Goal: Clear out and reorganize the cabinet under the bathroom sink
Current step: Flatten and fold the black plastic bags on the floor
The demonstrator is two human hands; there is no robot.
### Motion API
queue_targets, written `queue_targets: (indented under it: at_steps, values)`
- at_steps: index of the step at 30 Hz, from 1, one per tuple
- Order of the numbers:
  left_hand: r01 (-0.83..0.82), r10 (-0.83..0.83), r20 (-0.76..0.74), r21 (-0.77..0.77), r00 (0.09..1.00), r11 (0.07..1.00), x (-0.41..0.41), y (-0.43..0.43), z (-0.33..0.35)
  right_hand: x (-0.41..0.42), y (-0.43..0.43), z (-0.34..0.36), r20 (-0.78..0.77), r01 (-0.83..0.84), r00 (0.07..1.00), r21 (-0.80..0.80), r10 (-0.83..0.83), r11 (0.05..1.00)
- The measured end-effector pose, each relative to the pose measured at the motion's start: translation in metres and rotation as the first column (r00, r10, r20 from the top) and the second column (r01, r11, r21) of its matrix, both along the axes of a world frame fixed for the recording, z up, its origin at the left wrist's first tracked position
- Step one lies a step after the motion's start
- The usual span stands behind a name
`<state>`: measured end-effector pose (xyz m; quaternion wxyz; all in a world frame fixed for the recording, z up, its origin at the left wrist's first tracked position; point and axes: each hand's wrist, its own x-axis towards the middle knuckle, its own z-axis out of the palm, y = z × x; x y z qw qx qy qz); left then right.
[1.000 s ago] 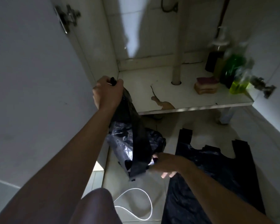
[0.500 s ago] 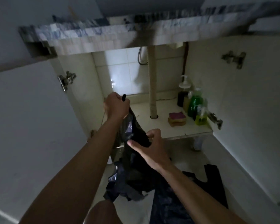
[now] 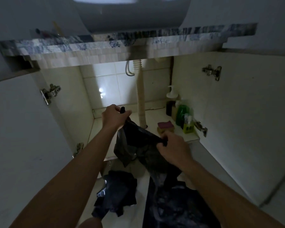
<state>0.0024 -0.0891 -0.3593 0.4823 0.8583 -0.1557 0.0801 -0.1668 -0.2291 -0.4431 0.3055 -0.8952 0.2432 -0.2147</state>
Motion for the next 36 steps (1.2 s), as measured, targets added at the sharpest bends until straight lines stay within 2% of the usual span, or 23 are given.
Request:
queue_targets:
  at_steps: [3, 5, 7, 9, 11, 12, 14, 18, 22, 32, 34, 36]
  values:
    - [0.066, -0.065, -0.016, 0.060, 0.998, 0.996, 0.003, 0.003, 0.004, -0.013, -0.028, 0.011, -0.084, -0.086, 0.993, -0.098, 0.078, 0.991]
    - [0.217, -0.214, -0.044, 0.094, 0.976, 0.972, 0.003, 0.008, 0.011, -0.026, -0.047, 0.021, -0.139, -0.102, 0.986, -0.105, 0.086, 0.989]
    - [0.416, -0.398, -0.122, 0.225, 0.909, 0.881, -0.001, 0.015, 0.020, -0.039, -0.066, 0.033, -0.182, -0.069, 0.982, -0.136, 0.043, 0.988]
    - [0.528, -0.488, -0.210, 0.431, 0.847, 0.732, -0.004, 0.019, 0.026, -0.048, -0.081, 0.040, -0.214, -0.019, 0.977, -0.182, -0.021, 0.983]
    - [0.491, -0.495, -0.186, 0.624, 0.849, 0.608, -0.007, 0.016, 0.028, -0.058, -0.093, 0.044, -0.226, 0.027, 0.971, -0.200, -0.073, 0.979]
    - [0.439, -0.482, -0.137, 0.672, 0.865, 0.596, -0.006, 0.014, 0.029, -0.059, -0.097, 0.045, -0.233, 0.036, 0.969, -0.211, -0.086, 0.977]
    - [0.374, -0.468, -0.057, 0.689, 0.882, 0.621, -0.008, 0.010, 0.029, -0.065, -0.104, 0.047, -0.256, 0.045, 0.961, -0.235, -0.107, 0.971]
    - [0.326, -0.443, -0.026, 0.717, 0.896, 0.617, -0.008, 0.012, 0.032, -0.080, -0.120, 0.050, -0.269, 0.070, 0.952, -0.271, -0.146, 0.960]
    - [0.279, -0.389, -0.001, 0.697, 0.921, 0.660, 0.003, 0.021, 0.035, -0.095, -0.140, 0.049, -0.208, 0.115, 0.965, -0.225, -0.163, 0.968]
    - [0.177, -0.286, 0.089, 0.603, 0.954, 0.778, 0.024, 0.043, 0.042, -0.117, -0.154, 0.040, -0.249, 0.031, 0.967, -0.116, -0.059, 0.993]
    - [0.157, -0.249, 0.110, 0.523, 0.962, 0.838, 0.025, 0.047, 0.041, -0.120, -0.158, 0.035, -0.264, 0.038, 0.962, -0.115, -0.067, 0.993]
    - [0.197, -0.234, 0.067, 0.349, 0.970, 0.916, 0.024, 0.051, 0.041, -0.124, -0.163, 0.028, -0.282, 0.056, 0.955, -0.129, -0.090, 0.990]
